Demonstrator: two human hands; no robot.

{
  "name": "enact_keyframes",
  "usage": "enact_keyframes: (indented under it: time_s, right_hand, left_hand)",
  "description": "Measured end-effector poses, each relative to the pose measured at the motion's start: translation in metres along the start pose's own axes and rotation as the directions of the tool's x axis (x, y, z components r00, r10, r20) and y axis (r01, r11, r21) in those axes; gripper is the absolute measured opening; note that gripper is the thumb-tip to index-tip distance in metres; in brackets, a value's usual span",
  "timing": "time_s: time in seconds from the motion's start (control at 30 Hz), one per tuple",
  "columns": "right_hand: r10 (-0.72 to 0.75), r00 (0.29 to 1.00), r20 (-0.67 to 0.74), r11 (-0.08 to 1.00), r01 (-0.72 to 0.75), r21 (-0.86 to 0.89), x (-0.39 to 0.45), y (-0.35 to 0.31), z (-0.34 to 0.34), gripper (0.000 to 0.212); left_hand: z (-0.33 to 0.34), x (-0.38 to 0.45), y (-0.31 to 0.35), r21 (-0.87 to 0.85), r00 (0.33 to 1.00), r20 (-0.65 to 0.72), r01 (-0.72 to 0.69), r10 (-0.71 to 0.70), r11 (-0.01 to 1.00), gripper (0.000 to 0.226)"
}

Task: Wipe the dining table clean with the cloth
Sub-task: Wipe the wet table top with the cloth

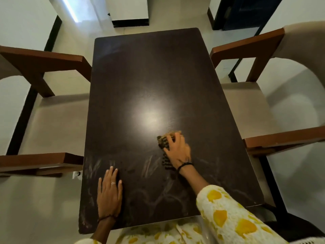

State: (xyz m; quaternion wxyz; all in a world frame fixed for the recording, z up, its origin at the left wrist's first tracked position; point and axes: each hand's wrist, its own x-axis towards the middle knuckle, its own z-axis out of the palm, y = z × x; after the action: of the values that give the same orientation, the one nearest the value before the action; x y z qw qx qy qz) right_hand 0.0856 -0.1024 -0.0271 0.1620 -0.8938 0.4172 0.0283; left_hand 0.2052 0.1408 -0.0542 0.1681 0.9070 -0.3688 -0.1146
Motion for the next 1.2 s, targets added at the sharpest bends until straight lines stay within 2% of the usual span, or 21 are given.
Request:
enact_keyframes:
  time_s: [0.1,0.23,0.33,0.4,0.5,0.63,0.7,0.8,0.83,0.9,0.97,1.03,1.13,1.2]
  right_hand:
    - [0.264,0.956,-0.127,0.964,-0.267,-0.011,-0.011,0.058,-0.011,0.052]
    - [0.563,0.798,-0.213,0.823,-0.564,0.063,-0.028,0.111,-0.029,0.044]
    - [0.689,0.69,-0.221,0.721,-0.684,0.113,-0.024,0.099,-0.024,0.045]
    - [0.678,0.699,-0.228,0.731,-0.674,0.107,-0.017,0.065,-0.013,0.045]
    - [0.55,0.817,-0.175,0.835,-0.545,0.083,-0.01,-0.01,0.01,0.042]
    - [0.208,0.977,-0.042,0.975,-0.204,0.084,-0.019,-0.118,0.037,0.051]
    - [0.082,0.997,-0.005,0.994,-0.081,0.067,-0.025,-0.138,0.046,0.056]
    - [-0.039,0.997,-0.065,0.998,0.041,0.037,-0.025,-0.119,0.043,0.055]
    - [-0.015,0.998,-0.065,0.998,0.019,0.052,-0.024,-0.104,0.039,0.052]
    - [0.125,0.99,-0.069,0.991,-0.122,0.057,-0.019,-0.063,0.029,0.048]
    - [0.309,0.942,-0.129,0.951,-0.307,0.039,-0.017,-0.016,0.014,0.048]
    - [0.446,0.87,-0.21,0.891,-0.453,0.018,-0.014,0.023,-0.001,0.047]
    - [0.573,0.773,-0.274,0.809,-0.586,0.041,-0.005,0.033,-0.003,0.044]
    - [0.559,0.776,-0.292,0.817,-0.575,0.038,0.0,0.01,0.008,0.046]
  left_hand:
    - [-0.006,0.001,-0.031,0.026,0.997,-0.009,0.072,-0.072,0.997,0.06]
    - [-0.013,0.0,-0.054,0.035,0.998,0.008,0.069,-0.069,0.997,0.061]
    - [-0.012,0.001,-0.056,0.021,0.998,0.031,0.056,-0.057,0.998,0.061]
    - [-0.011,0.001,-0.055,0.007,0.997,0.045,0.066,-0.066,0.998,0.06]
    - [-0.012,0.001,-0.055,-0.016,0.996,0.06,0.066,-0.065,0.998,0.058]
    - [-0.015,0.002,-0.054,-0.024,0.996,0.064,0.061,-0.059,0.998,0.056]
    - [-0.016,0.002,-0.054,-0.018,0.996,0.073,0.05,-0.049,0.999,0.055]
    - [-0.017,0.002,-0.062,0.005,0.998,0.065,0.001,-0.001,1.0,0.057]
    - [-0.017,0.001,-0.068,0.016,0.999,0.049,0.007,-0.007,1.0,0.058]
    - [-0.018,0.001,-0.077,0.011,0.994,-0.011,0.111,-0.111,0.994,0.061]
    - [-0.018,0.002,-0.079,-0.021,0.978,-0.037,0.204,-0.204,0.979,0.063]
    - [-0.018,0.001,-0.078,-0.047,0.979,-0.038,0.201,-0.203,0.979,0.062]
    - [-0.018,0.002,-0.077,-0.084,0.98,-0.037,0.194,-0.197,0.977,0.06]
    - [-0.017,0.002,-0.077,-0.105,0.977,-0.036,0.203,-0.208,0.973,0.059]
